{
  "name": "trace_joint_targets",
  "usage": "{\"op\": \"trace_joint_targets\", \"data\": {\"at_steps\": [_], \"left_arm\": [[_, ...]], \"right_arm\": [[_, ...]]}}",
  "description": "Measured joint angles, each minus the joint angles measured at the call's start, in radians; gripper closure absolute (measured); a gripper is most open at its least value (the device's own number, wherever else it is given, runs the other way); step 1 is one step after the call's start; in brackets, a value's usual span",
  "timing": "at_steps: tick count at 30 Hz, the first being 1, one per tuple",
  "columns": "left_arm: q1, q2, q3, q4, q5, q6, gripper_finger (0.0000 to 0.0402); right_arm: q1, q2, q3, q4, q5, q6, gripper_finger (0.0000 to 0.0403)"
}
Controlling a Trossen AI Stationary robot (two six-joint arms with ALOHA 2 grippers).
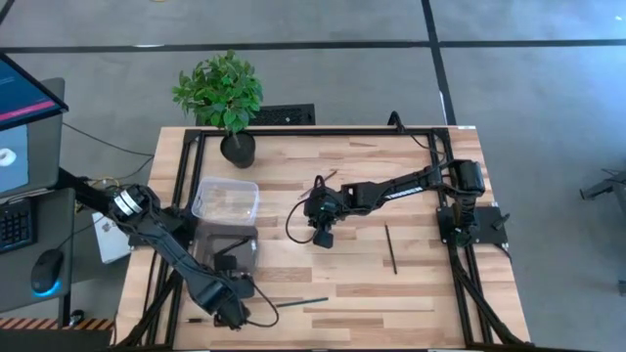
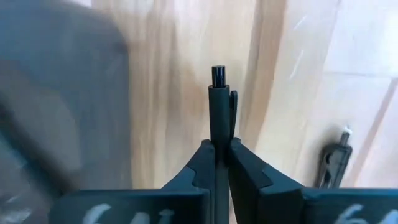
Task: Sort pens & pencils
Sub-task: Put the top black pen into the black bin
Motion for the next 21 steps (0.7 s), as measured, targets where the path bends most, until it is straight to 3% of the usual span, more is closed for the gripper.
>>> {"op": "trace_joint_targets", "data": {"at_steps": [8, 12, 17, 21], "left_arm": [[0.000, -0.002, 0.192, -0.375, -0.093, 0.004, 0.0388], [0.000, -0.003, 0.266, -0.497, -0.197, 0.049, 0.0387], [0.028, -0.003, 0.280, -0.520, -0.336, 0.173, 0.0387], [0.081, -0.004, 0.263, -0.507, -0.358, 0.213, 0.0387]], "right_arm": [[0.000, 0.000, 0.000, 0.000, 0.000, 0.000, 0.0331], [0.000, 0.000, 0.000, 0.000, 0.000, 0.000, 0.0331], [0.000, 0.000, 0.000, 0.000, 0.000, -0.001, 0.0331], [0.000, 0.000, 0.000, 0.000, 0.000, 0.000, 0.0331]]}}
